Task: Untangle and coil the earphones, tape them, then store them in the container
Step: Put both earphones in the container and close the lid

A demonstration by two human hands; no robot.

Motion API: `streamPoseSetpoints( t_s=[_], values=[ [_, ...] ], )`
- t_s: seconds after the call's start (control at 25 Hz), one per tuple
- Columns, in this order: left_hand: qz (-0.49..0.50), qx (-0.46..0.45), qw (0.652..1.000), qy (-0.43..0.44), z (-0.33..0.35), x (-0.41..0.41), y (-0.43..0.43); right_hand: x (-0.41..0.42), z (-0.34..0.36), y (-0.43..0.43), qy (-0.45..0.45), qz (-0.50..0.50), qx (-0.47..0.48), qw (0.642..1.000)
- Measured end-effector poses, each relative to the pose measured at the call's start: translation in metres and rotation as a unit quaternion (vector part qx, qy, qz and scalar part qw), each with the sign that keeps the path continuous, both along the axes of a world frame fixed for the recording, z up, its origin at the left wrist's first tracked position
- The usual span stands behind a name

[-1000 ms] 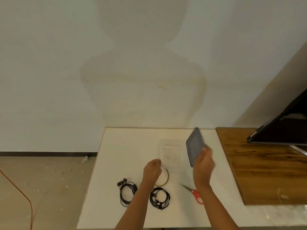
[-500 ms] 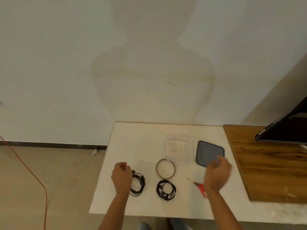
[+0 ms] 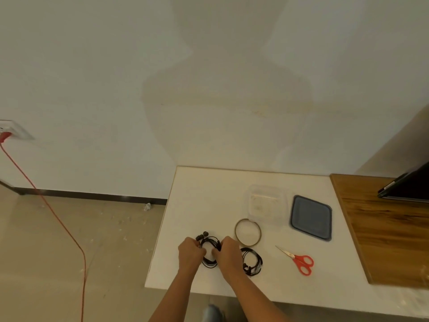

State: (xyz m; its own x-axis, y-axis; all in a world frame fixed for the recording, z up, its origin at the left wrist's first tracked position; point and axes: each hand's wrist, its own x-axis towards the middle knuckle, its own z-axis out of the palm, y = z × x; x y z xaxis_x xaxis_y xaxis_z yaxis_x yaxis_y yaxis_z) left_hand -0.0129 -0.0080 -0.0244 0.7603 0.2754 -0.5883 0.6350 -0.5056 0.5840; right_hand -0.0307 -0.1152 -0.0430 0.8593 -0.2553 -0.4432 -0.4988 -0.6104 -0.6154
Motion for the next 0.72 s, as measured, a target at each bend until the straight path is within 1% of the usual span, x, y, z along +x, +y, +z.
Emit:
streamPoseSetpoints(
  t_s=[0.12, 0.24, 0.36, 0.48, 0.52, 0.6, 0.64, 0.72],
  values=[
    [0.007, -0.007, 1.000, -0.007, -0.002, 0.001, -0.003, -0.001, 0.002, -0.002, -0.019, -0.010, 0.026, 0.999],
    [-0.008, -0.017, 0.998, -0.056, 0.017, 0.018, -0.017, 0.008, 0.022, -0.017, -0.078, -0.041, 0.078, 0.993],
    [-0.067, -0.024, 0.989, -0.127, 0.046, 0.051, -0.053, 0.035, 0.057, -0.057, -0.155, -0.108, 0.071, 0.979],
    [-0.117, -0.082, 0.974, -0.174, 0.069, 0.081, -0.100, 0.061, 0.086, -0.109, -0.214, -0.157, 0.047, 0.963],
    [-0.133, -0.091, 0.970, -0.179, 0.073, 0.090, -0.117, 0.067, 0.089, -0.126, -0.221, -0.169, 0.031, 0.960],
    [-0.162, -0.095, 0.966, -0.178, 0.070, 0.101, -0.142, 0.076, 0.084, -0.152, -0.205, -0.182, 0.010, 0.962],
    [-0.176, -0.085, 0.965, -0.174, 0.065, 0.104, -0.151, 0.079, 0.078, -0.160, -0.186, -0.177, 0.003, 0.966],
    [-0.207, -0.049, 0.964, -0.158, 0.050, 0.104, -0.162, 0.085, 0.061, -0.168, -0.136, -0.133, -0.036, 0.981]
  ],
)
